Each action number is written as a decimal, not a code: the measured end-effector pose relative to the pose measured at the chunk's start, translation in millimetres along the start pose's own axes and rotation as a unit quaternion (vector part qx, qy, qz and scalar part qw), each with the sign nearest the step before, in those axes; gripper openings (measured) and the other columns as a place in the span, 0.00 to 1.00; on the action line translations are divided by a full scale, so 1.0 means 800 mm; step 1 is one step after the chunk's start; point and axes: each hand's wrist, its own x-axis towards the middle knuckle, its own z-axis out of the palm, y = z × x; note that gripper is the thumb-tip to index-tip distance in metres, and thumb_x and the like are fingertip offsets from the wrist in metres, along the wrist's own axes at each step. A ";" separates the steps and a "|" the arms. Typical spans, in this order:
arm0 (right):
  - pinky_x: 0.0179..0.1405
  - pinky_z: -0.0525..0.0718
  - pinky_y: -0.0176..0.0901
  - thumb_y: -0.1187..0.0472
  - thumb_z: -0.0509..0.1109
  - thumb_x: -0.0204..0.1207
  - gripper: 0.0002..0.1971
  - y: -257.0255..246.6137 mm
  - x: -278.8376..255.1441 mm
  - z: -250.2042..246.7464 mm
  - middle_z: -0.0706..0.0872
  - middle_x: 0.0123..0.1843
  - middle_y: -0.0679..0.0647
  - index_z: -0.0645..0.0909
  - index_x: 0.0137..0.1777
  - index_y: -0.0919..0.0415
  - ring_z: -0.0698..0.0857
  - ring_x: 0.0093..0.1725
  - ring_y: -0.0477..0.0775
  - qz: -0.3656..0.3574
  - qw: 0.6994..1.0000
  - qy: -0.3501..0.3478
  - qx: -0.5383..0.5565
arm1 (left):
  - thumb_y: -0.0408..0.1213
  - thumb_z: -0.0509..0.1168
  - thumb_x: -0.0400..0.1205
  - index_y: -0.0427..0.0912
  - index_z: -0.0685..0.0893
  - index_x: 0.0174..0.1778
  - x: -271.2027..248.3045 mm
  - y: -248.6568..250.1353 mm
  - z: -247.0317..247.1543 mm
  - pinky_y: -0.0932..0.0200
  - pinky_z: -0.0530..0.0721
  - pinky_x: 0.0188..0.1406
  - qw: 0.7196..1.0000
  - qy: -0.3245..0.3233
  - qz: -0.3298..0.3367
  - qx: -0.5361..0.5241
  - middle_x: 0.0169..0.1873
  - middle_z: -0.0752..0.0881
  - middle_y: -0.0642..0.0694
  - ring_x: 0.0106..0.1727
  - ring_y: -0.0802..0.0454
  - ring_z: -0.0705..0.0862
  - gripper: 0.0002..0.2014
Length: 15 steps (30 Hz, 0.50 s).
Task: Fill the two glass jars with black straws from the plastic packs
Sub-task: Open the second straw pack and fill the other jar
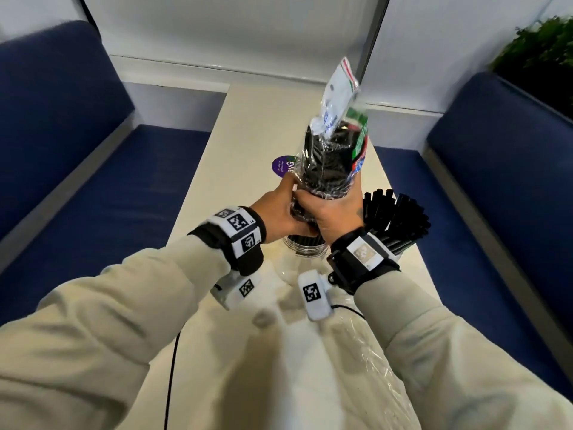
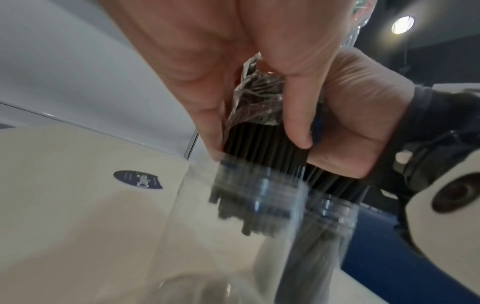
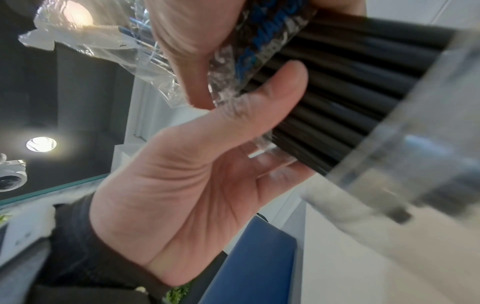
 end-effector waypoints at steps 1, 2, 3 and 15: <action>0.48 0.90 0.43 0.65 0.86 0.58 0.37 0.007 -0.004 0.000 0.91 0.52 0.52 0.74 0.67 0.61 0.92 0.50 0.49 0.009 1.000 -0.005 0.000 | 0.40 0.82 0.66 0.46 0.59 0.76 -0.002 -0.003 0.003 0.46 0.85 0.61 1.000 -0.001 -0.008 0.010 0.56 0.87 0.43 0.57 0.43 0.87 0.48; 0.51 0.91 0.48 0.62 0.86 0.56 0.38 0.013 -0.008 0.001 0.92 0.53 0.53 0.75 0.68 0.59 0.92 0.52 0.51 0.018 1.000 -0.010 -0.008 | 0.38 0.82 0.66 0.46 0.59 0.75 -0.004 -0.005 0.005 0.48 0.86 0.59 1.000 0.000 -0.012 0.016 0.54 0.87 0.45 0.56 0.43 0.87 0.47; 0.54 0.91 0.53 0.60 0.87 0.56 0.39 0.018 -0.010 0.002 0.92 0.54 0.53 0.75 0.68 0.57 0.93 0.53 0.53 0.026 0.999 -0.018 -0.014 | 0.38 0.82 0.66 0.46 0.58 0.75 -0.005 -0.007 0.006 0.49 0.86 0.58 1.000 0.001 -0.012 0.012 0.52 0.86 0.47 0.56 0.44 0.87 0.47; 0.62 0.88 0.49 0.44 0.87 0.57 0.45 0.036 -0.028 -0.005 0.90 0.58 0.45 0.72 0.74 0.48 0.90 0.58 0.43 0.072 0.982 -0.132 -0.114 | 0.45 0.78 0.62 0.50 0.58 0.78 -0.019 -0.002 -0.015 0.50 0.77 0.73 0.985 -0.014 0.016 -0.169 0.70 0.77 0.44 0.70 0.49 0.79 0.50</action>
